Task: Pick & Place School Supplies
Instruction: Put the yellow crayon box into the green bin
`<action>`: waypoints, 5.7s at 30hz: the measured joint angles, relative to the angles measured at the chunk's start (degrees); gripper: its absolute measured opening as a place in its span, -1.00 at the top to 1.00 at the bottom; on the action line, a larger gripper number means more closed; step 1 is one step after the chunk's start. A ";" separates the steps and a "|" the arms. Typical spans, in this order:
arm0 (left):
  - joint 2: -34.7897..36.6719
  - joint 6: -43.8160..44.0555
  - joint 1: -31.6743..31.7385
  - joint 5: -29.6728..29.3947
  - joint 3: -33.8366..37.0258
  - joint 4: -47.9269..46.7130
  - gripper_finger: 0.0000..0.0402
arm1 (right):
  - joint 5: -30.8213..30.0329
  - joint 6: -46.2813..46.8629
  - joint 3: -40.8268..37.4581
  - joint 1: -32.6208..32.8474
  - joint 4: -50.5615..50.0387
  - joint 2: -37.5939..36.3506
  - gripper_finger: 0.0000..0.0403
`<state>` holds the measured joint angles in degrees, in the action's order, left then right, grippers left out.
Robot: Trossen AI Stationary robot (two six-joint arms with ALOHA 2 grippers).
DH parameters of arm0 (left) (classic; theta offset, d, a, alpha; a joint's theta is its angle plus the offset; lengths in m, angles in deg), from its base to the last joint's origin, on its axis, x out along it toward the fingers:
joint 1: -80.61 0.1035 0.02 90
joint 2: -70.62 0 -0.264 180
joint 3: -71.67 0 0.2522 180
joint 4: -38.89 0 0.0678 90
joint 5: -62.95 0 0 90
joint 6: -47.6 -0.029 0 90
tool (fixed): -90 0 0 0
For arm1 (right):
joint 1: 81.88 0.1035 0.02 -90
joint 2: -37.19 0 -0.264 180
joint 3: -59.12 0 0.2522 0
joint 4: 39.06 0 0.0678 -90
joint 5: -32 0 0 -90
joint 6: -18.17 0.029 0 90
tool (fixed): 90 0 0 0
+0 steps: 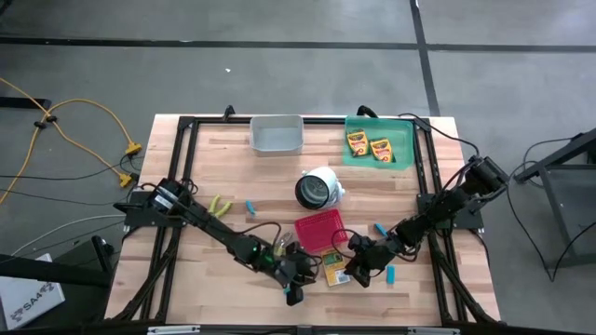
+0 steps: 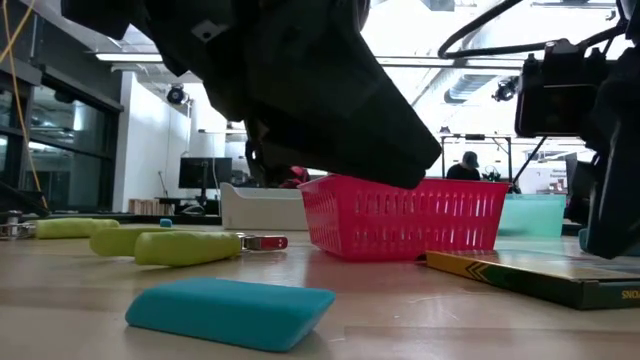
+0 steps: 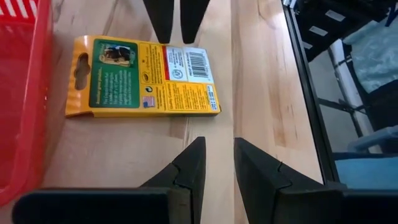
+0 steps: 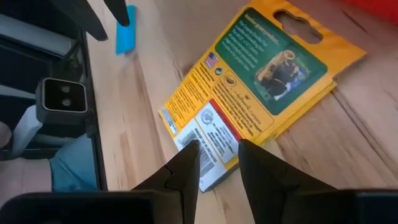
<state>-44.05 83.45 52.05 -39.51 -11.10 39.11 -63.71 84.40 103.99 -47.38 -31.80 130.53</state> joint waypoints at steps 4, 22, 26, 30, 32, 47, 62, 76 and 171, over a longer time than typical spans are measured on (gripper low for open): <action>0.00 0.14 0.26 0.36 0.00 0.00 0.59 | 0.01 -0.04 0.00 0.00 0.28 0.00 0.49; -5.11 4.52 1.46 3.97 0.02 3.76 0.60 | 0.53 1.46 0.04 0.00 -4.46 -0.11 0.49; -5.11 4.24 1.95 2.29 0.02 3.87 0.60 | -0.27 1.41 0.04 0.00 -3.99 -0.11 0.49; -5.11 4.45 2.30 1.35 0.02 4.15 0.60 | -1.13 1.08 0.04 -0.02 -3.65 -0.11 0.49; -5.11 4.07 2.30 0.48 -0.02 4.11 0.60 | -1.58 1.07 0.04 -0.02 -3.62 -0.11 0.49; -7.05 2.57 -1.38 -5.91 -0.86 3.95 0.60 | -2.48 1.91 0.09 1.26 -1.04 2.01 0.49; -9.15 -7.58 -2.22 -11.87 -4.57 2.18 0.60 | -1.68 -2.29 5.53 1.88 5.24 9.16 0.49; -4.00 -7.36 -3.75 -12.11 -5.07 -5.34 0.60 | -1.73 -1.97 5.84 1.88 3.73 9.14 0.49; -6.27 -15.25 1.96 -6.97 -5.75 5.54 0.60 | -3.74 -3.08 5.86 1.68 8.45 9.18 0.49</action>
<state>-50.33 68.20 54.01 -46.48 -16.85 44.65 -67.45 81.32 109.85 -45.70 -23.35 139.71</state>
